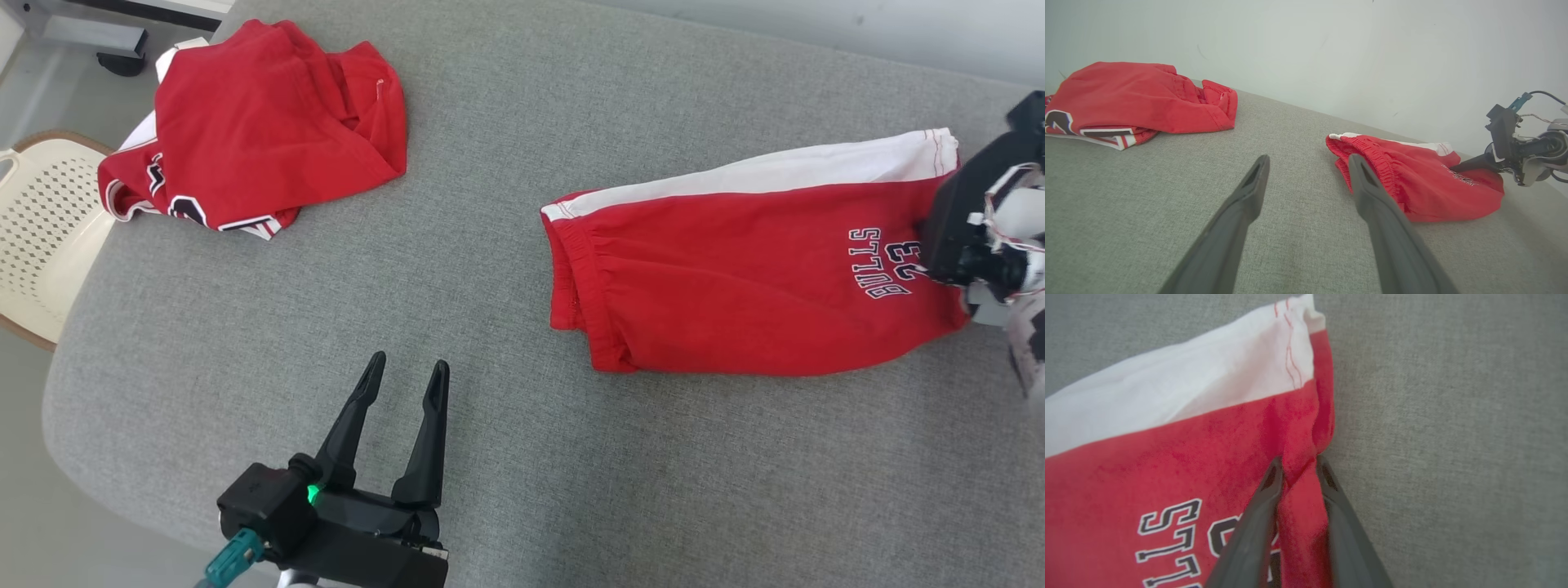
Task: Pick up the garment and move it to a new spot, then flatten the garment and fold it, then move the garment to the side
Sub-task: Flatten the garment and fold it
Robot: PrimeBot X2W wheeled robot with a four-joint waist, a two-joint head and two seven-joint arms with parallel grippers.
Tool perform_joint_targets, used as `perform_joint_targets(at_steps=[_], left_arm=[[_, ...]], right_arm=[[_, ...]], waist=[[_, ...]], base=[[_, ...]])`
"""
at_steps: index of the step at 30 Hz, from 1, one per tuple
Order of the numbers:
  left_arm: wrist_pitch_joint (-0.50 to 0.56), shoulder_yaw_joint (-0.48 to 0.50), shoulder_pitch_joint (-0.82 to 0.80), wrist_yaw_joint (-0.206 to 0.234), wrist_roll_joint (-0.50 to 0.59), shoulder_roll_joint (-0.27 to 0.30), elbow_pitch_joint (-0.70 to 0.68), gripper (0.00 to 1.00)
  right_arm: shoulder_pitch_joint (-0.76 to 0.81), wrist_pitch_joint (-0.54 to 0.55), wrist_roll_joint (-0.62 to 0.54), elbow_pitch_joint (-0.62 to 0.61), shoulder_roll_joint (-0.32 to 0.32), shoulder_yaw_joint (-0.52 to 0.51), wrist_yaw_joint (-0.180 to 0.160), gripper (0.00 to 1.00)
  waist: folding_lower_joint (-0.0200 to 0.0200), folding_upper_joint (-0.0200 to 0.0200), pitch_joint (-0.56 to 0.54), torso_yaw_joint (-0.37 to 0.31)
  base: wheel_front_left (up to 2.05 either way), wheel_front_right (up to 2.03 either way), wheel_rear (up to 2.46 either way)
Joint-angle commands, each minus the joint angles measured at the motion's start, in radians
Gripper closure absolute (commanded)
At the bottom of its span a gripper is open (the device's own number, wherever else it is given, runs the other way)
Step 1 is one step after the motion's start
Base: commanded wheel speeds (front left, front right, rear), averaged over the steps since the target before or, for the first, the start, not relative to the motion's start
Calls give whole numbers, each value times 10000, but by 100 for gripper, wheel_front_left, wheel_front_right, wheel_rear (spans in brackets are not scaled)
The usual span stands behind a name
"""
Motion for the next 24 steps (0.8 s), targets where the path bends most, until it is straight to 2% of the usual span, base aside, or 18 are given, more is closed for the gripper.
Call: perform_joint_targets(at_steps=[1, 6, 13, 20, 24], left_arm=[[-35, 6, 160, -67, -126, -55, 57, 0], [-35, -29, 151, -50, -145, -39, 211, 0], [-35, -46, 174, -59, -217, 66, 432, 0], [-35, 33, 370, -60, -260, 176, 545, 0], [-35, 0, 430, -60, -312, 218, 582, 0]], right_arm=[[661, 267, -68, 356, 427, 44, 91, 100], [692, -13, -164, 345, 398, -44, 78, 100], [770, -578, -1169, 314, -639, -420, 36, 100], [1052, -1181, -2007, 257, -382, -1035, 44, 100], [1118, -1564, -2496, 223, -461, -1330, 45, 100]], waist=[[2, 2, -12, 7], [2, 2, -52, -30], [2, 2, -421, -273], [2, 2, -953, -850], [2, 2, -1193, -1098]], base=[[0, 0, 0], [0, 0, 0], [0, 0, 0], [0, 0, 0], [0, 0, 0]])
